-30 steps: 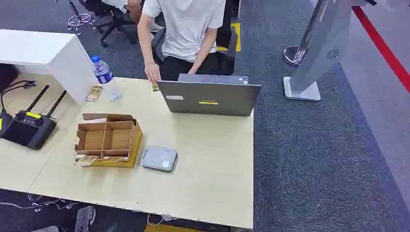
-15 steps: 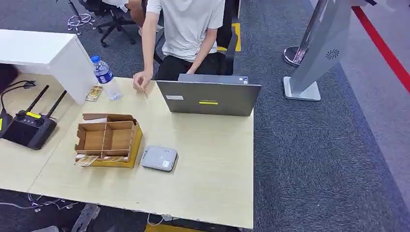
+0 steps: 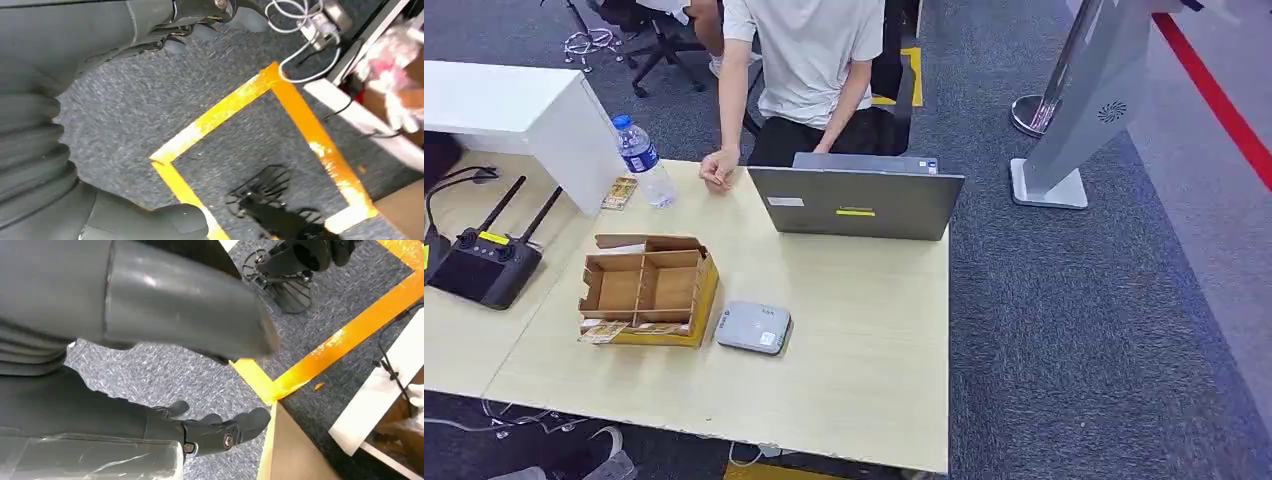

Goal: Pass the card to the sensor for recognition and then transmit it.

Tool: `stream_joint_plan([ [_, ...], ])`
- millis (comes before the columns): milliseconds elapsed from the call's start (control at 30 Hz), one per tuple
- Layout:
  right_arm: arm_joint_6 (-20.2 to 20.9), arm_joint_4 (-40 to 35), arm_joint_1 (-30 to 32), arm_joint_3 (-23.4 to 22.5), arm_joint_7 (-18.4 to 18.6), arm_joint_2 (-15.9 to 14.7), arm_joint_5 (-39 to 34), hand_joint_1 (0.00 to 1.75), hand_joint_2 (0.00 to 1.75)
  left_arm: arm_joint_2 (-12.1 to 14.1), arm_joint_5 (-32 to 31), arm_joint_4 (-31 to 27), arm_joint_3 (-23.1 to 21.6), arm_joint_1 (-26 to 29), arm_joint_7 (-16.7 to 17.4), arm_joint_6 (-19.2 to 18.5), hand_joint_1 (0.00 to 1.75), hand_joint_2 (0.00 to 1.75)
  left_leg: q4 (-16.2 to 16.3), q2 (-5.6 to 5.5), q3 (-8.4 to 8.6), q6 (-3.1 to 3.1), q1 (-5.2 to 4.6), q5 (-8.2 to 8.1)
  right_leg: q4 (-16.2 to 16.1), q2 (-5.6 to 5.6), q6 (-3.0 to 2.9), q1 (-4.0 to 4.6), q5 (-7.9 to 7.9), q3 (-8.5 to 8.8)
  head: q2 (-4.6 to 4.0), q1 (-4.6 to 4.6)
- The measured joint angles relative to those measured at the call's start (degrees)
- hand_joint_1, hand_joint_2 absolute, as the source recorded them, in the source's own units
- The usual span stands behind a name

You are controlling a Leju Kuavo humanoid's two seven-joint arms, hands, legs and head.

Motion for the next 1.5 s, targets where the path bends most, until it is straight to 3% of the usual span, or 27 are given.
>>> stream_joint_plan([
  [333,-0.89,0.26,-0.05,-0.02,-0.28,0.00,0.28,0.00,1.75,0.35,1.64,0.68,-0.52,0.44,-2.27,-1.25,0.00,1.75,0.01,0.00,0.01,0.01,-0.01,0.01,-0.02,-0.01,0.00,0.00,0.01,-0.02,0.00,0.02],
  [367,-2.67,0.26,-0.01,-0.41,-0.48,0.00,-1.47,0.00,1.75,-0.17,3.28,0.68,-0.42,0.37,-2.75,0.33,0.00,0.00,0.02,-0.01,0.01,0.02,-0.03,0.02,-0.02,-0.01,0.00,-0.01,0.01,-0.04,0.00,-0.02],
  [400,-4.98,0.26,0.17,-1.19,-1.05,0.00,-4.08,0.00,1.75,-1.01,6.05,0.59,0.09,0.29,-3.26,3.08,0.00,1.75,0.01,-0.07,-0.02,0.04,-0.11,0.03,-0.02,-0.10,0.00,-0.04,0.01,-0.04,0.00,0.00],
  [433,-8.95,0.26,0.61,-3.33,-2.53,-0.02,-9.46,0.00,1.75,-3.10,13.72,-0.53,2.15,0.56,-3.31,10.29,0.00,1.75,0.01,-0.10,-0.01,0.07,-0.15,0.04,-0.02,-0.16,0.02,-0.08,0.00,0.01,0.00,-0.06],
  [467,-10.41,0.29,1.13,-5.56,-3.75,-0.17,-12.73,0.00,1.75,-5.64,22.51,-3.47,5.20,1.72,-1.70,18.56,0.00,1.75,-0.02,-0.09,0.00,0.08,-0.14,0.02,-0.03,-0.14,0.02,-0.09,0.00,0.03,0.00,-0.04],
  [500,-10.25,0.26,1.65,-7.46,-4.61,-0.37,-14.14,0.00,1.75,-9.39,33.23,-7.34,9.22,2.69,0.70,26.10,0.00,1.75,-0.02,0.01,0.01,0.07,-0.14,-0.02,-0.08,-0.02,0.02,-0.09,0.01,0.02,0.00,-0.02],
  [533,-9.83,0.26,2.29,-8.84,-5.34,-0.70,-14.56,0.00,1.75,-11.88,45.09,-10.31,14.10,3.08,3.14,31.32,0.00,1.75,-0.02,0.20,0.02,0.14,-0.14,-0.10,-0.10,0.12,0.05,-0.08,0.05,0.03,0.00,0.04],
  [600,-8.84,0.24,3.91,-10.60,-5.87,-1.28,-16.09,0.00,1.75,-17.66,68.25,-14.98,27.85,3.40,6.37,35.90,0.00,1.75,0.00,0.55,0.17,0.17,-0.22,-0.25,-0.11,0.46,0.09,-0.14,0.06,0.02,0.00,0.07],
  [633,-8.46,0.18,4.60,-10.60,-5.99,-1.57,-16.88,0.00,1.75,-18.93,75.33,-16.42,33.80,4.06,7.22,35.56,0.00,1.75,0.03,0.64,0.20,0.25,-0.20,-0.31,-0.12,0.55,0.11,-0.13,0.05,-0.02,0.00,-0.02],
  [700,-8.09,-0.07,5.50,-10.60,-5.90,-2.25,-19.02,0.00,1.75,-21.22,82.27,-19.13,39.24,5.37,7.91,34.90,0.00,1.75,0.07,0.62,0.15,0.28,-0.19,-0.31,-0.18,0.54,0.20,-0.13,-0.01,-0.07,0.00,-0.09],
  [800,-7.37,-0.46,6.10,-10.32,-5.36,-3.06,-22.07,0.00,1.75,-23.03,69.22,-21.16,40.41,6.64,9.20,34.42,0.00,1.75,0.07,0.18,0.09,0.33,-0.16,-0.35,-0.23,0.10,0.32,-0.10,-0.12,-0.01,0.00,0.09],
  [833,-7.15,-0.59,6.27,-9.99,-5.03,-3.25,-23.12,0.00,0.00,-23.49,64.66,-21.70,40.41,6.73,9.48,34.14,0.00,1.75,0.07,0.14,0.07,0.32,-0.16,-0.34,-0.22,0.09,0.31,-0.10,-0.12,0.07,0.00,0.04],
  [1067,-5.92,-1.83,8.17,-6.39,-3.41,-4.89,-30.22,0.00,0.00,-24.46,59.45,-22.40,36.81,7.51,12.37,33.53,0.00,1.75,0.05,0.16,0.12,0.31,-0.12,-0.23,-0.18,0.11,0.24,-0.06,-0.05,0.11,0.00,0.07],
  [1500,-3.47,-4.39,11.63,3.76,-0.13,-7.67,-43.89,0.00,0.00,-23.73,55.30,-21.53,18.22,9.62,17.75,32.43,0.00,1.75,0.05,0.15,0.08,0.31,-0.14,-0.24,-0.19,0.10,0.25,-0.07,-0.05,0.12,0.00,0.07],
])
